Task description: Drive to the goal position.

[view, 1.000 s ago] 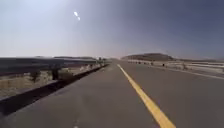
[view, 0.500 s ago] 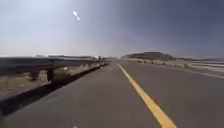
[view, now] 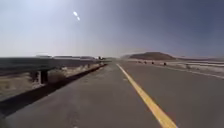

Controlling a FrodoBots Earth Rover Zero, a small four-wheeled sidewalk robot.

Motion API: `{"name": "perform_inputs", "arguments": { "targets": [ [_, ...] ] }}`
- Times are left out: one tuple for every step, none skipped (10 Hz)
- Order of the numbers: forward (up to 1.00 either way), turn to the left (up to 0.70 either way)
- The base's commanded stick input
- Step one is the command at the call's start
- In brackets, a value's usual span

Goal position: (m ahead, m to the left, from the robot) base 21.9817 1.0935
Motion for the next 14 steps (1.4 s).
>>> {"name": "perform_inputs", "arguments": {
  "targets": [
    [0.5, 0.0],
    [0.5, 0.0],
    [0.5, 0.0],
    [0.5, 0.0],
    [0.5, 0.0],
    [0.5, 0.0],
    [0.5, 0.0],
    [0.5, 0.0],
    [0.5, 0.0],
    [0.5, 0.0],
    [0.5, 0.0],
    [0.5, 0.0],
    [0.5, 0.0],
    [0.5, 0.0]
  ]
}}
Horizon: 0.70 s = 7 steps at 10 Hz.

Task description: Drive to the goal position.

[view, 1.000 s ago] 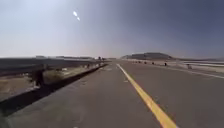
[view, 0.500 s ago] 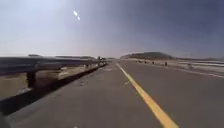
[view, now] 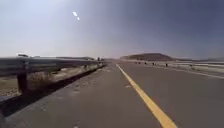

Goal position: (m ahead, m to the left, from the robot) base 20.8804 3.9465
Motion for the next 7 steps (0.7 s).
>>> {"name": "perform_inputs", "arguments": {
  "targets": [
    [0.5, 0.0],
    [0.5, 0.0],
    [0.5, 0.0],
    [0.5, 0.0],
    [0.5, 0.0],
    [0.5, 0.0],
    [0.5, 0.0]
  ]
}}
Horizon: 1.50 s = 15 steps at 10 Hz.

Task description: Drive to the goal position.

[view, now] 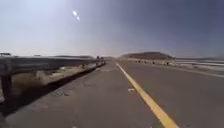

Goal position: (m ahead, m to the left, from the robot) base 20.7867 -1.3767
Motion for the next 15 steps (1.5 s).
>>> {"name": "perform_inputs", "arguments": {
  "targets": [
    [0.5, 0.0],
    [0.5, 0.0],
    [0.5, 0.0],
    [0.5, 0.0],
    [0.5, 0.0],
    [0.5, 0.0],
    [0.5, 0.0],
    [0.5, 0.0],
    [0.5, 0.0],
    [0.5, 0.0],
    [0.5, 0.0],
    [0.5, 0.0],
    [0.5, 0.0],
    [0.5, 0.0],
    [0.5, 0.0]
  ]
}}
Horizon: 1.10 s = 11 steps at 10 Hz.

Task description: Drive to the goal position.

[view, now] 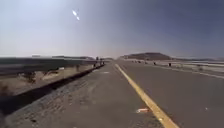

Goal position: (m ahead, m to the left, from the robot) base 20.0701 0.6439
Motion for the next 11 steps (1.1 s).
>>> {"name": "perform_inputs", "arguments": {
  "targets": [
    [0.5, 0.0],
    [0.5, 0.0],
    [0.5, 0.0],
    [0.5, 0.0],
    [0.5, 0.0],
    [0.5, 0.0],
    [0.5, 0.0],
    [0.5, 0.0],
    [0.5, 0.0],
    [0.5, 0.0],
    [0.5, 0.0]
  ]
}}
